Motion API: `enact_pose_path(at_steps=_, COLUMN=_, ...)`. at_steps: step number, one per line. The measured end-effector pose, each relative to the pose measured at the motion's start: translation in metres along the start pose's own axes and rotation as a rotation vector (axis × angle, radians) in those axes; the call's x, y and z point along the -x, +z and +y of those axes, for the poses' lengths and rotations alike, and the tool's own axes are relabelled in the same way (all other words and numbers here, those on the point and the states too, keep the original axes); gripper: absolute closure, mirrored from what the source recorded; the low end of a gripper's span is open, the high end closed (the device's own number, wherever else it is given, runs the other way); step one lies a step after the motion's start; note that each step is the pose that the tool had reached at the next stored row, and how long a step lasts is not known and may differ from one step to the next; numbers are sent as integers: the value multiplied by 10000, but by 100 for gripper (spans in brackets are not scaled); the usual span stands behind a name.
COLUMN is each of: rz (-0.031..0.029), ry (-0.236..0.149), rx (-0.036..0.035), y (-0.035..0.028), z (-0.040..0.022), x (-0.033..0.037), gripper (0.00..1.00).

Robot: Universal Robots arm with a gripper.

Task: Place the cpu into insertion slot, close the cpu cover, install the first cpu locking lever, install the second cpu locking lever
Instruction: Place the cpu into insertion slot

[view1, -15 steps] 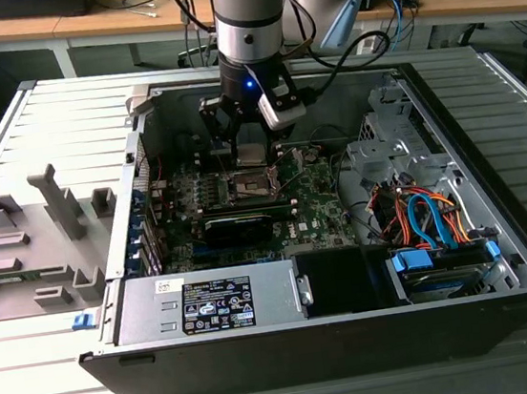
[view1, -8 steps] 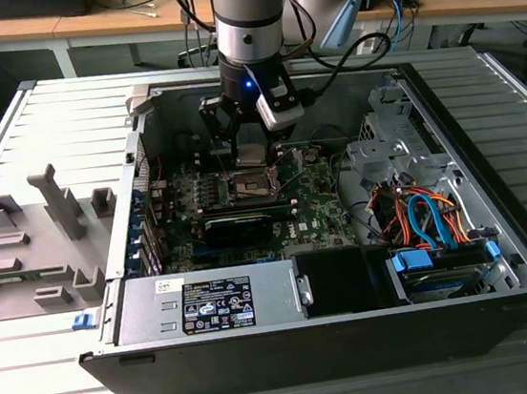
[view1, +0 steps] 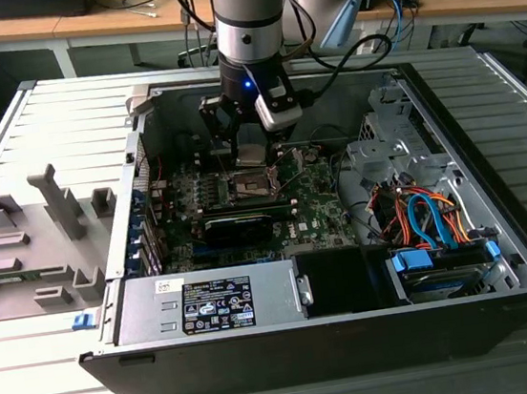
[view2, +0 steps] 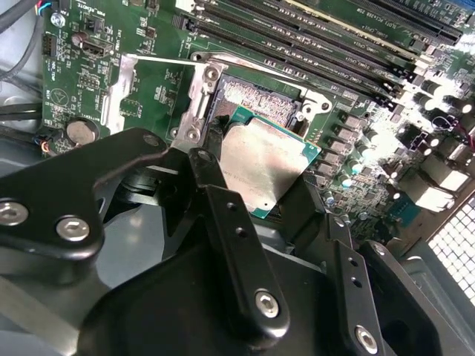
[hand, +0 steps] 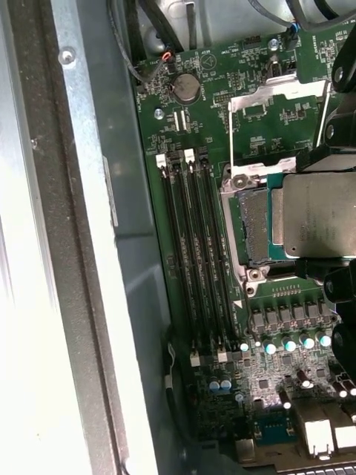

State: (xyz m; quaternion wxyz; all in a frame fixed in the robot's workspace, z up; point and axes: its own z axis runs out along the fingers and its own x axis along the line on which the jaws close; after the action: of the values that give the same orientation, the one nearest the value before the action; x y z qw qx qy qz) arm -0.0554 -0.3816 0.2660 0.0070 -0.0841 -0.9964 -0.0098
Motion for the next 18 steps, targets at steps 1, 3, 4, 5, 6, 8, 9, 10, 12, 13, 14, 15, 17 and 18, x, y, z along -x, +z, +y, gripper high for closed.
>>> enact_pose_path(at_steps=1, rz=-1, ry=24, rx=-3, y=0, z=0, x=0, gripper=45)
enact_pose_path(at_steps=3, rz=-3, ry=55, rx=-9, y=0, z=0, x=0, gripper=45)
enact_pose_path(at_steps=4, rz=-4, ry=72, rx=-11, y=1, z=0, x=0, gripper=45)
enact_pose_path(at_steps=5, rz=-4, ry=88, rx=-14, y=1, z=0, x=0, gripper=45)
enact_pose_path(at_steps=6, rz=-6, ry=116, rx=-18, y=1, z=0, x=0, gripper=45)
enact_pose_path(at_steps=8, rz=-8, ry=171, rx=-24, y=2, z=0, x=0, gripper=45)
enact_pose_path(at_steps=9, rz=-9, ry=196, rx=-27, y=2, z=0, x=0, gripper=45)
enact_pose_path(at_steps=10, rz=-10, ry=225, rx=-31, y=3, z=0, x=0, gripper=45)
enact_pose_path(at_steps=12, rz=-13, ry=299, rx=-39, y=3, z=0, x=0, gripper=45)
enact_pose_path(at_steps=13, rz=-14, ry=342, rx=-43, y=4, z=0, x=0, gripper=45)
enact_pose_path(at_steps=14, rz=-16, ry=388, rx=-48, y=4, z=0, x=0, gripper=45)
enact_pose_path(at_steps=15, rz=-18, ry=433, rx=-52, y=5, z=0, x=0, gripper=45)
enact_pose_path(at_steps=17, rz=-21, ry=521, rx=-58, y=6, z=0, x=0, gripper=45)
enact_pose_path(at_steps=18, rz=-22, ry=586, rx=-63, y=7, z=0, x=0, gripper=45)
